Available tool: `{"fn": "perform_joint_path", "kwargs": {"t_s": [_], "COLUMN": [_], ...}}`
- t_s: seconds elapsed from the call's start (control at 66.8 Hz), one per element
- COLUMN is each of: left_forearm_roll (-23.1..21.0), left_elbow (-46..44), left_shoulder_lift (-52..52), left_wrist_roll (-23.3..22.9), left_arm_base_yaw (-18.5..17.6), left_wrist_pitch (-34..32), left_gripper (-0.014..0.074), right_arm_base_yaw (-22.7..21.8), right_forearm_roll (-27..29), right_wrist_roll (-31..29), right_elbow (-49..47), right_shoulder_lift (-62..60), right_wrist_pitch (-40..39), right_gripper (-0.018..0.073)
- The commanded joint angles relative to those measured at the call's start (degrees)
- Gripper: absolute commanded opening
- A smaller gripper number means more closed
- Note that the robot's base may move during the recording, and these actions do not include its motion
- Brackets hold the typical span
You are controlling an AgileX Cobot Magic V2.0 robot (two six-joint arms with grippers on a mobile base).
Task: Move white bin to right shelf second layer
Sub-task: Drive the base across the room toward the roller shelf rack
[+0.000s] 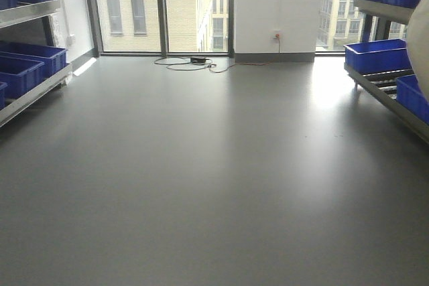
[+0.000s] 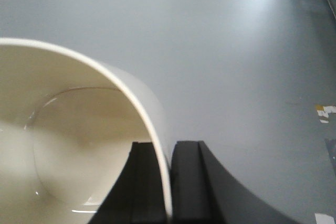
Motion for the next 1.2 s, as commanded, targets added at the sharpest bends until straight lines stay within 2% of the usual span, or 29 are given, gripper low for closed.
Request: {"fn": "perform_joint_path", "kwargs": {"t_s": [0.0, 1.182], "left_forearm_roll": [-0.2, -0.2], "left_elbow": [2.1, 2.1], "left_shoulder_lift": [-0.9, -0.9], "left_wrist_roll": [-0.1, -0.1], "left_arm_base_yaw": [-0.2, -0.2], "left_wrist_pitch": [-4.5, -4.5], "left_gripper": [0.0085, 0.0085], "right_arm_base_yaw": [-0.4, -0.4], "right_forearm_roll": [1.0, 1.0], "right_wrist_roll": [-0.2, -0.2], "right_elbow": [-1.6, -1.6], "right_shoulder_lift": [0.4, 0.4], "right_wrist_pitch": [-5.1, -5.1], "right_gripper": [0.0088, 0.0088]}}
